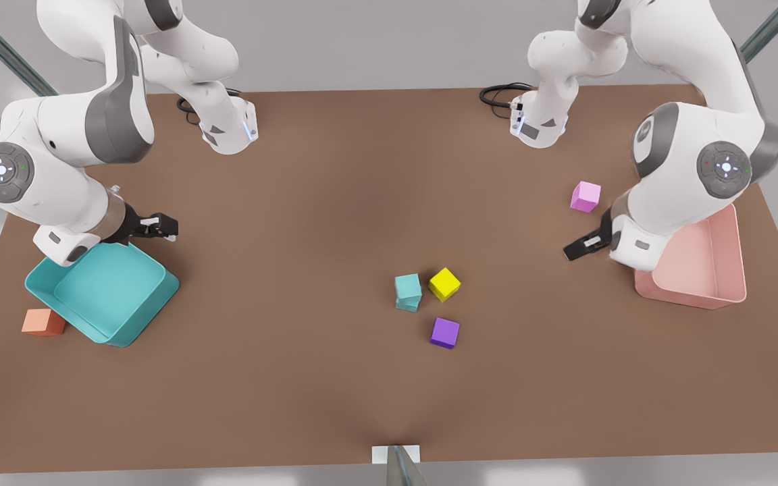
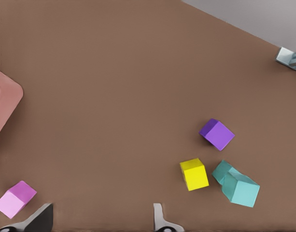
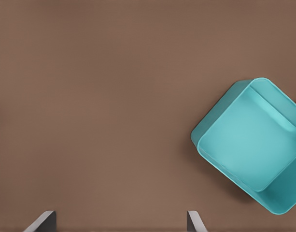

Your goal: Stack the two blue cubes on top of each other

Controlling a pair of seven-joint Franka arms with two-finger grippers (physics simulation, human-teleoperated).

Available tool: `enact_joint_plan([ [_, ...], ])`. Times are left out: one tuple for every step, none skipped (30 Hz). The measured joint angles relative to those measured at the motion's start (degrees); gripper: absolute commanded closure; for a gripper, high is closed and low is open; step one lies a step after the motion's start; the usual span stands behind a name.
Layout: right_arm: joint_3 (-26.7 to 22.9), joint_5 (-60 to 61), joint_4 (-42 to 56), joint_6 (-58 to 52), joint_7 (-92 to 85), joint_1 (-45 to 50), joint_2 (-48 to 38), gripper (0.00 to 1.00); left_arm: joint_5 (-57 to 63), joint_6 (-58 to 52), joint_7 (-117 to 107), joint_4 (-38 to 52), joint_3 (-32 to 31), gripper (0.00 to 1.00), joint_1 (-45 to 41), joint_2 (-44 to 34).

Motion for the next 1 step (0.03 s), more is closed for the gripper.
enact_joint_plan([
  [0.0, 0.0, 0.0, 0.0, 0.0, 0.0, 0.0, 0.00, 1.0, -2.0, 1.6, -0.5, -0.8, 0.00, 0.6, -0.8],
])
